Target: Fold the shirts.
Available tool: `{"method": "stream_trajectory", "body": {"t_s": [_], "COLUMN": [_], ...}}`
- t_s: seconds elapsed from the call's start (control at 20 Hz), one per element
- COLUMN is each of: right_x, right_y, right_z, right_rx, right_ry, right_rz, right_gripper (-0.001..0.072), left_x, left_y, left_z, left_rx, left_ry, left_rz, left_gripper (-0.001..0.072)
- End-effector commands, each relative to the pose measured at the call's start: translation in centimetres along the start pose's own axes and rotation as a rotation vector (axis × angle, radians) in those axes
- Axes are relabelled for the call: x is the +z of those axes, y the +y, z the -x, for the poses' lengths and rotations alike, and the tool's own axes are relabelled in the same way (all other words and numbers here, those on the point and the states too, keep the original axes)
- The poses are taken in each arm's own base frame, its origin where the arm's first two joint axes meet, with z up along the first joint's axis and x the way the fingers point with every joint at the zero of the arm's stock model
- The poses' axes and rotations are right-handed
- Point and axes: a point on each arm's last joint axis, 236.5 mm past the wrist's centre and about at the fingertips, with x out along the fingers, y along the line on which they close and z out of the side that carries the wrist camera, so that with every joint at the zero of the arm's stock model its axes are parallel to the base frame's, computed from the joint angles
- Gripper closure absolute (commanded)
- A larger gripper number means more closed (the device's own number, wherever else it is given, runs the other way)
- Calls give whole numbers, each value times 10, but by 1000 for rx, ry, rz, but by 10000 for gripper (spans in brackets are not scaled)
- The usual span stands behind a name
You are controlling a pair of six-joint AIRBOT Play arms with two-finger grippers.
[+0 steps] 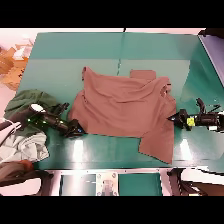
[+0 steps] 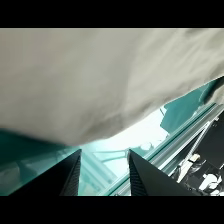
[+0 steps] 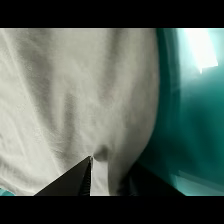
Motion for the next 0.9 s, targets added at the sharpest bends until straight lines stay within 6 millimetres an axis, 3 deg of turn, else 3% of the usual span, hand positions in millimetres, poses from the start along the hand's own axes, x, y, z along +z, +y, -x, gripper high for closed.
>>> {"method": "stream_trajectory", "body": {"t_s": [0.0, 0.35, 0.4, 0.45, 0.55, 0.65, 0.75, 0.85], "right_x": [3, 1, 1, 0, -2, -3, -5, -4], "right_y": [0, 1, 1, 1, 2, 5, 10, 21], "right_z": [-2, -2, -2, -2, -2, -2, -2, 2], "right_rx": [-8, -3, -2, 0, 4, 16, 34, 71], "right_ry": [-8, 1, 4, 6, 14, 21, 31, 25], "right_rz": [14, 14, 14, 13, 13, 10, 8, 13], "right_gripper": [420, 428, 450, 464, 467, 606, 693, 694], "left_x": [20, 49, 49, 50, 54, 56, 57, 62], "left_y": [9, 19, 19, 19, 20, 17, 11, -3], "left_z": [-4, 2, 2, 2, 3, 3, 5, 17], "left_rx": [59, 102, 102, 104, 106, 93, 76, 66], "left_ry": [-86, -211, -210, -213, -229, -239, -249, -287], "left_rz": [1, 6, 3, 0, 4, 5, -11, -56], "left_gripper": [336, 358, 587, 688, 687, 688, 688, 688]}}
